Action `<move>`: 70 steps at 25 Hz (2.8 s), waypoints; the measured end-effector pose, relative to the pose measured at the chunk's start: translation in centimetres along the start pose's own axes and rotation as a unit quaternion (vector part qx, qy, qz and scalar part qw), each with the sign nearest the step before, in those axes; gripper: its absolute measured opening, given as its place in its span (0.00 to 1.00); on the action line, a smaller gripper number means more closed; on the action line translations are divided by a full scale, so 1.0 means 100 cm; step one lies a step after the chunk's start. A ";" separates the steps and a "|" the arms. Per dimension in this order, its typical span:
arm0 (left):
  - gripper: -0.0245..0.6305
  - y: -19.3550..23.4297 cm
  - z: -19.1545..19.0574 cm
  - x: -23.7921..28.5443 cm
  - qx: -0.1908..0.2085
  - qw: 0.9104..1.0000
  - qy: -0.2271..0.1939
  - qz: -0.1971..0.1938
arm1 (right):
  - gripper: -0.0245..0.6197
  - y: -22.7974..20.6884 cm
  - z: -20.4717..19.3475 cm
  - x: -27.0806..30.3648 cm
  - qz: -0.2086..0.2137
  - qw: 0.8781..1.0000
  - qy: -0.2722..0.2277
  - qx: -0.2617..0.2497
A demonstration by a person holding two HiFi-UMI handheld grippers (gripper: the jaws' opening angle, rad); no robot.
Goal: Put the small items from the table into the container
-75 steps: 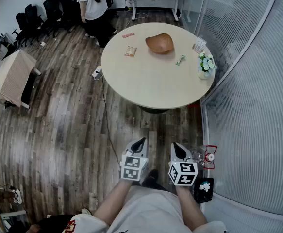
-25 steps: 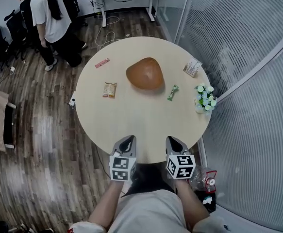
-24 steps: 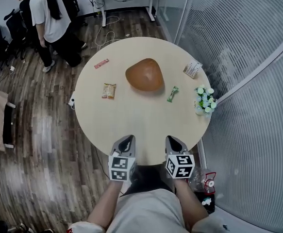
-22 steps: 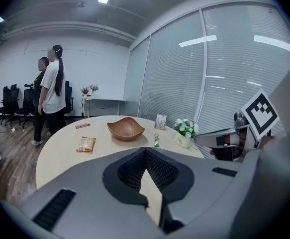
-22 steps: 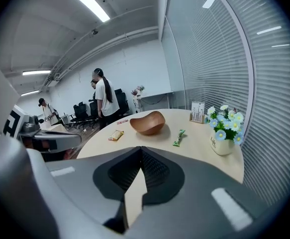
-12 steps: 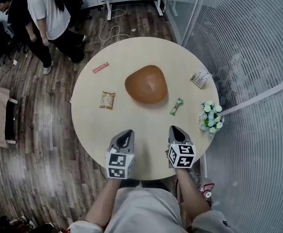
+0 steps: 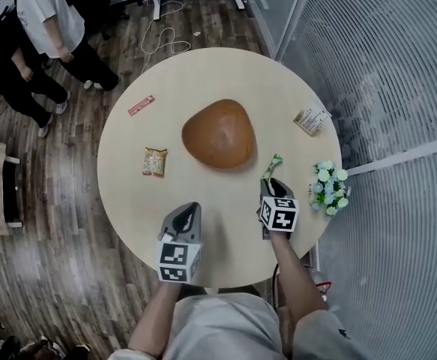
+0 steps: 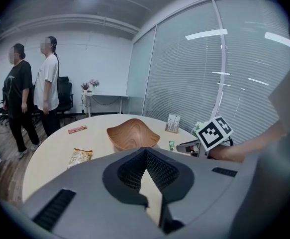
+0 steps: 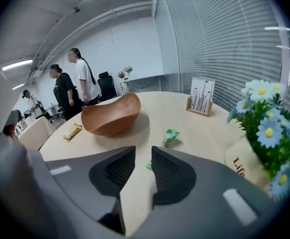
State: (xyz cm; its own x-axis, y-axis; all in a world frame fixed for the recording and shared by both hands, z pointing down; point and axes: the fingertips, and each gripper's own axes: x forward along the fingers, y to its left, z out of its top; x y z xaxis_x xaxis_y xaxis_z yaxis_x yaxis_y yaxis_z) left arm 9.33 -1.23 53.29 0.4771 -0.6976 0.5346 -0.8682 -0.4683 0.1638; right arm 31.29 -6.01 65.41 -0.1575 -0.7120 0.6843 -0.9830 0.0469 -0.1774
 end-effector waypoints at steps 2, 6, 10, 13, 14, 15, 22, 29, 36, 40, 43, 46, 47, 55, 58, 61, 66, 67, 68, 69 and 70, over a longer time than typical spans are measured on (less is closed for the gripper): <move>0.05 0.006 -0.004 0.005 -0.002 1.000 0.010 0.002 | 0.19 -0.011 -0.004 0.017 -0.014 1.000 0.013 0.008; 0.05 0.017 -0.009 0.011 -0.008 1.000 0.022 0.005 | 0.27 -0.025 -0.011 0.043 -0.046 0.998 0.036 0.012; 0.05 0.024 -0.010 0.016 -0.009 1.000 0.027 0.008 | 0.27 -0.033 -0.021 0.060 -0.061 0.996 0.065 0.016; 0.05 0.029 -0.010 0.018 -0.010 0.999 0.029 0.011 | 0.27 -0.038 -0.030 0.065 -0.076 0.993 0.085 0.021; 0.05 0.030 -0.010 0.019 -0.012 0.999 0.031 0.011 | 0.25 -0.038 -0.031 0.065 -0.080 0.993 0.087 0.021; 0.05 0.031 -0.010 0.019 -0.013 0.999 0.034 0.011 | 0.25 -0.038 -0.031 0.065 -0.080 0.993 0.088 0.018; 0.05 0.033 -0.011 0.020 -0.015 0.999 0.038 0.009 | 0.17 -0.033 -0.032 0.066 -0.081 0.993 0.090 0.002; 0.05 0.036 -0.004 0.019 -0.010 1.000 0.017 0.013 | 0.17 -0.029 0.006 0.045 -0.065 0.997 0.031 -0.002; 0.05 0.046 0.002 0.013 -0.021 0.999 -0.001 0.025 | 0.17 0.044 0.111 0.023 0.015 0.993 -0.063 -0.102; 0.05 0.053 0.003 0.001 -0.023 0.999 -0.006 0.033 | 0.17 0.090 0.113 0.048 0.057 0.985 -0.016 -0.161; 0.05 0.061 0.000 -0.007 -0.027 0.999 -0.006 0.045 | 0.17 0.104 0.097 0.070 0.063 0.981 0.027 -0.183; 0.05 0.070 -0.002 -0.015 -0.029 0.998 -0.008 0.056 | 0.17 0.109 0.088 0.083 0.048 0.978 0.046 -0.199; 0.05 0.074 -0.003 -0.017 -0.032 0.998 -0.010 0.061 | 0.17 0.110 0.088 0.085 0.044 0.977 0.046 -0.202; 0.05 0.081 -0.017 -0.022 -0.073 0.995 -0.001 0.073 | 0.18 0.117 0.092 0.083 0.055 0.977 0.042 -0.200; 0.05 0.079 -0.016 -0.020 -0.070 0.995 -0.007 0.073 | 0.18 0.118 0.096 0.070 0.055 0.978 0.025 -0.199; 0.05 0.077 -0.020 -0.018 -0.065 0.995 -0.005 0.072 | 0.16 0.123 0.098 0.051 0.062 0.978 -0.006 -0.198; 0.05 0.075 -0.022 -0.015 -0.061 0.996 -0.008 0.072 | 0.06 0.137 0.091 0.013 0.079 0.979 -0.048 -0.180; 0.05 0.075 -0.022 -0.014 -0.060 0.996 -0.009 0.072 | 0.05 0.139 0.086 0.006 0.084 0.980 -0.052 -0.172; 0.05 0.075 -0.021 -0.013 -0.059 0.996 -0.010 0.073 | 0.05 0.142 0.080 -0.001 0.089 0.981 -0.056 -0.162; 0.05 0.074 -0.020 -0.013 -0.057 0.996 -0.010 0.073 | 0.04 0.144 0.071 -0.009 0.095 0.982 -0.057 -0.153; 0.05 0.072 -0.020 -0.013 -0.056 0.996 -0.010 0.073 | 0.04 0.147 0.060 -0.016 0.101 0.983 -0.057 -0.144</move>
State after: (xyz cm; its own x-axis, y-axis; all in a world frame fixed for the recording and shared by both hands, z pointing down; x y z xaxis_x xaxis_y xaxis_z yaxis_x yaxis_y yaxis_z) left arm 2.18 -2.59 55.40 0.3472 -0.7642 0.5436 -0.9374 -0.2997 0.1773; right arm 17.62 -8.40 57.44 -0.3563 -0.7407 0.5696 -0.9214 0.3797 -0.0826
